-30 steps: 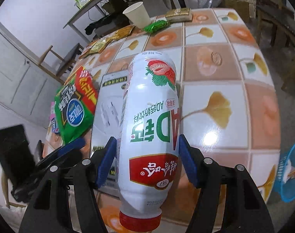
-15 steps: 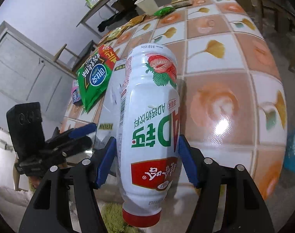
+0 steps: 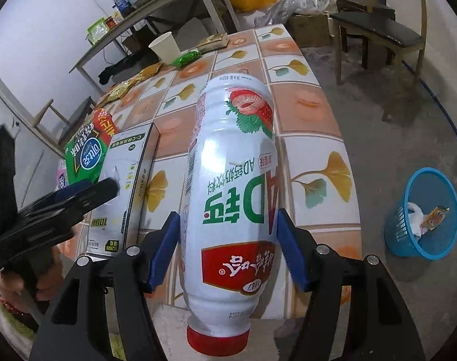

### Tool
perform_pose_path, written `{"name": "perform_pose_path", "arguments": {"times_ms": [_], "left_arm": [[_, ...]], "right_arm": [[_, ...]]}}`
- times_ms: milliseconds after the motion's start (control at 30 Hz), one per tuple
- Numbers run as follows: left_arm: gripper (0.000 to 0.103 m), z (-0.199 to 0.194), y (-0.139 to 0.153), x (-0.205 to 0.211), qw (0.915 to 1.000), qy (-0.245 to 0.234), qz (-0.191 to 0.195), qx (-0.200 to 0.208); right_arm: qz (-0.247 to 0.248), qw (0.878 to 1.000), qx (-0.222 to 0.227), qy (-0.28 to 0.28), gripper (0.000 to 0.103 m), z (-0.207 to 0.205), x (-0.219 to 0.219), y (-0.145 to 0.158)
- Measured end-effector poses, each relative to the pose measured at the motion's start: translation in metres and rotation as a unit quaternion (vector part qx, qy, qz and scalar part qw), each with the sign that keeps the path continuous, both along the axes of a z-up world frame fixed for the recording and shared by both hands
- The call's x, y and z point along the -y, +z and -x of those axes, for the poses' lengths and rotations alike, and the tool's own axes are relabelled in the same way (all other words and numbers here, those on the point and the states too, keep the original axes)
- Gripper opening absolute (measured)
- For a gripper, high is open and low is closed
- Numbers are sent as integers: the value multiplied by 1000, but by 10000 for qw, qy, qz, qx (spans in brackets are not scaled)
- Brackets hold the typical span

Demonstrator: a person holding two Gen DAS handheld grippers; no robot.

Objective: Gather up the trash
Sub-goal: 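Lift the AD bottle with the right gripper while the left gripper lifts the silver cable box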

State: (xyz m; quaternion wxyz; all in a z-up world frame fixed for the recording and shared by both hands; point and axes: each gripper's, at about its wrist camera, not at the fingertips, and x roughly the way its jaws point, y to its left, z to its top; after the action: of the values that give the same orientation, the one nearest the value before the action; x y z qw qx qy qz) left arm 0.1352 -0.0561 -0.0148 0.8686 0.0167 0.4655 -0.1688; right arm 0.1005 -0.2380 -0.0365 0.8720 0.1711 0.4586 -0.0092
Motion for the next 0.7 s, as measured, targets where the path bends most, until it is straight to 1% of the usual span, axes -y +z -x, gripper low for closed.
{"name": "perform_pose_path", "arguments": {"times_ms": [100, 133, 233, 300, 367, 467, 600, 667, 700], "left_arm": [[90, -4, -11, 9, 9992, 80, -381, -6], [90, -6, -14, 12, 9990, 63, -452, -22], [91, -14, -26, 11, 9984, 26, -476, -311], [94, -16, -33, 9, 9974, 76, -547, -458], [96, -13, -36, 9, 9962, 50, -821, -290], [96, -11, -37, 7, 9966, 17, -783, -251], [96, -13, -37, 7, 9960, -30, -817, -350], [96, -12, -37, 6, 9960, 15, -818, -355], [96, -12, -37, 6, 9961, 32, -815, -349]], "right_arm": [[25, 10000, 25, 1, 63, 0, 0, -2], [7, 10000, 41, 0, 63, 2, 1, -1], [-52, 10000, 60, 17, 63, 5, 5, -1], [-89, 9999, 69, 36, 63, 4, 6, -2], [-126, 9999, 75, 47, 63, 4, 7, -3], [-189, 9998, 99, 64, 63, 5, 9, -4], [-303, 9994, 137, 54, 64, 8, 11, -5], [-432, 9990, 85, 60, 64, 6, 13, -8], [-476, 9988, 30, 66, 68, 5, 13, -11]]}}
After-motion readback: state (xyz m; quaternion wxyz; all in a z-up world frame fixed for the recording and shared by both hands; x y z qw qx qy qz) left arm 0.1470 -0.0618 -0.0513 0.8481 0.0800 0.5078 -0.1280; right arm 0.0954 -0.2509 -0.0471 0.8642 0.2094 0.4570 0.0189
